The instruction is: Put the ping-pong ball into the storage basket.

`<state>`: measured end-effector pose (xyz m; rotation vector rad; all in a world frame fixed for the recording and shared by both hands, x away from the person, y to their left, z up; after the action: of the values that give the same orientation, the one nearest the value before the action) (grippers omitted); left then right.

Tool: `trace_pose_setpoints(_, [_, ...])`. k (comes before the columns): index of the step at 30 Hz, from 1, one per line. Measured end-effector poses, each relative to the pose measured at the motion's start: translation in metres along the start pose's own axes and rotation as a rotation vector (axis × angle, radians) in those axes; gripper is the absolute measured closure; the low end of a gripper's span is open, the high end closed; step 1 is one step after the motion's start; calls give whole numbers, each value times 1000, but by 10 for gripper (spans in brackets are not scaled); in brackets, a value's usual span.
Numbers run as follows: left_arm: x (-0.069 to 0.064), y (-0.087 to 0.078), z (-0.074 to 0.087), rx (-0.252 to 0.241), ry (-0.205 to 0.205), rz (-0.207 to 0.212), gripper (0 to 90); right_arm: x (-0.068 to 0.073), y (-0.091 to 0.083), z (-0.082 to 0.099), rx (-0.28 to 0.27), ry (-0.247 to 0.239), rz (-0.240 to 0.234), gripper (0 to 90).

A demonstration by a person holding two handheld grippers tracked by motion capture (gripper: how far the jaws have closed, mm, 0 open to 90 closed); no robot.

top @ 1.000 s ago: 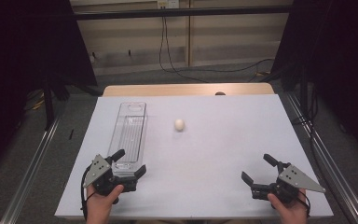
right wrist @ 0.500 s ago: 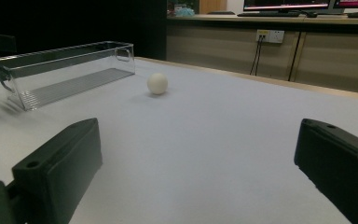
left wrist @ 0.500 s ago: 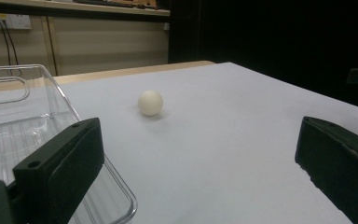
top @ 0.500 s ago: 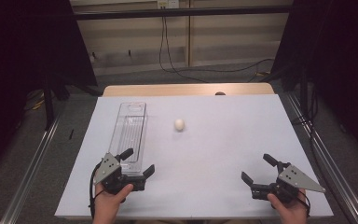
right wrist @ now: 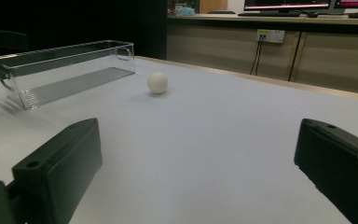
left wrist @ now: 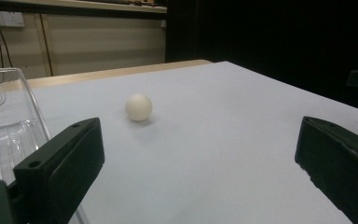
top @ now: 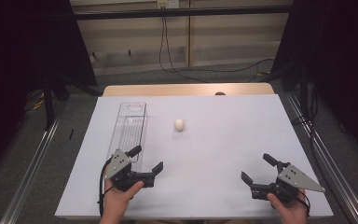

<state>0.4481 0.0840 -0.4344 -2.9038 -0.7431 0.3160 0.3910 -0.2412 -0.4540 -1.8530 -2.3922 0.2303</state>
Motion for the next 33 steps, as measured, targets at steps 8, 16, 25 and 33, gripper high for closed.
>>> trace_pose_setpoints(8, [-2,16,-3,4,-2,-2,16,1,0,-1,-4,-2,-6,4])
trace_pose_setpoints(16, [-3,24,-4,8,-8,-5,17,1,-1,-1,-5,-5,-10,6])
trace_pose_setpoints(25, [-4,32,-5,7,-5,-5,18,1,-1,-1,-5,-5,-10,6])
trace_pose_setpoints(33, [-4,37,-5,14,6,-2,19,2,-1,-1,-4,-6,-16,6])
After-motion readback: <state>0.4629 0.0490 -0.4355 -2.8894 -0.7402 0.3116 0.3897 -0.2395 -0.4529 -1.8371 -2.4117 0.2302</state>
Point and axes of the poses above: each handheld gripper's, and its own axes: y roughly forward along the jaws, z roughly out of its underside, x roughly to its left, the point moved 9 cm from there along y, roughly forward along the jaws, and after that the axes turned 15 degrees about z, right-handed, at the moved point
